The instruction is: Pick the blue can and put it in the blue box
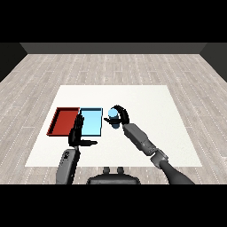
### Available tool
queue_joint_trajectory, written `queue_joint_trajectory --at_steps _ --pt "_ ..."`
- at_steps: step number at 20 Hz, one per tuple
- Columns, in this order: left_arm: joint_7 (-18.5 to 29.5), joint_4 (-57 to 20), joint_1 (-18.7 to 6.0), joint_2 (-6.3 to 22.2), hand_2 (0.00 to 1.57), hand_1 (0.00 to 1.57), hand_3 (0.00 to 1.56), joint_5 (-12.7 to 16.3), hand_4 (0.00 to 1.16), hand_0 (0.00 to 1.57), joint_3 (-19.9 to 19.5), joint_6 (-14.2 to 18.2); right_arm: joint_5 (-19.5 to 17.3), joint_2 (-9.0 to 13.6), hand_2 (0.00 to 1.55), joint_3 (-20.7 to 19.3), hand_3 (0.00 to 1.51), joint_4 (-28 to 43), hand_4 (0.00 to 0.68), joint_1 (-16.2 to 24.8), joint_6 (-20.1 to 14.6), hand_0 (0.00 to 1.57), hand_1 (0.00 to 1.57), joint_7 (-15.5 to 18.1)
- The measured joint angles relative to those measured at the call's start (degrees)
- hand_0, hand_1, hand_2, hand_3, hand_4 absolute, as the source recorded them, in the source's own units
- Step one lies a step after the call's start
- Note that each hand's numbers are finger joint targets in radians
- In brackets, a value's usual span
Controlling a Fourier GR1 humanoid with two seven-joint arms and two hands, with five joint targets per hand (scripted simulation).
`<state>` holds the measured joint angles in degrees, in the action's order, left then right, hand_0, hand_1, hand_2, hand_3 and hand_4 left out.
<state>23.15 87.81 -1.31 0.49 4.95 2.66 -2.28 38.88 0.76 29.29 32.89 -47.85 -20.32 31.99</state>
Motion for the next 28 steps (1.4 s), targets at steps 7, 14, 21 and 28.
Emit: queue_joint_trajectory --at_steps 7,14,21,28 --pt "-2.51 -3.95 -3.52 -0.39 0.00 0.00 0.00 1.04 0.00 0.00 3.69 0.90 -4.47 1.91 1.45 -1.16 1.42 7.61 0.661 1.65 0.51 1.43 1.43 -0.22" --pt "-4.05 -6.68 -6.43 -0.46 0.00 0.00 0.00 1.30 0.00 0.00 6.37 3.26 -8.67 8.63 1.44 -1.53 1.41 26.04 0.654 11.65 0.48 1.43 1.43 -6.97" --pt "-1.83 -12.77 -11.36 -0.48 0.00 0.00 0.00 2.68 0.00 0.00 10.46 7.28 -14.08 7.88 1.44 -4.44 1.41 32.37 0.661 15.78 2.31 1.42 1.42 -10.17" --pt "-3.01 -16.55 -14.65 -0.48 0.00 0.00 0.00 5.37 0.00 0.00 14.27 10.80 -19.50 5.67 1.45 -6.42 1.41 37.43 0.662 18.83 3.89 1.40 1.40 -13.45"
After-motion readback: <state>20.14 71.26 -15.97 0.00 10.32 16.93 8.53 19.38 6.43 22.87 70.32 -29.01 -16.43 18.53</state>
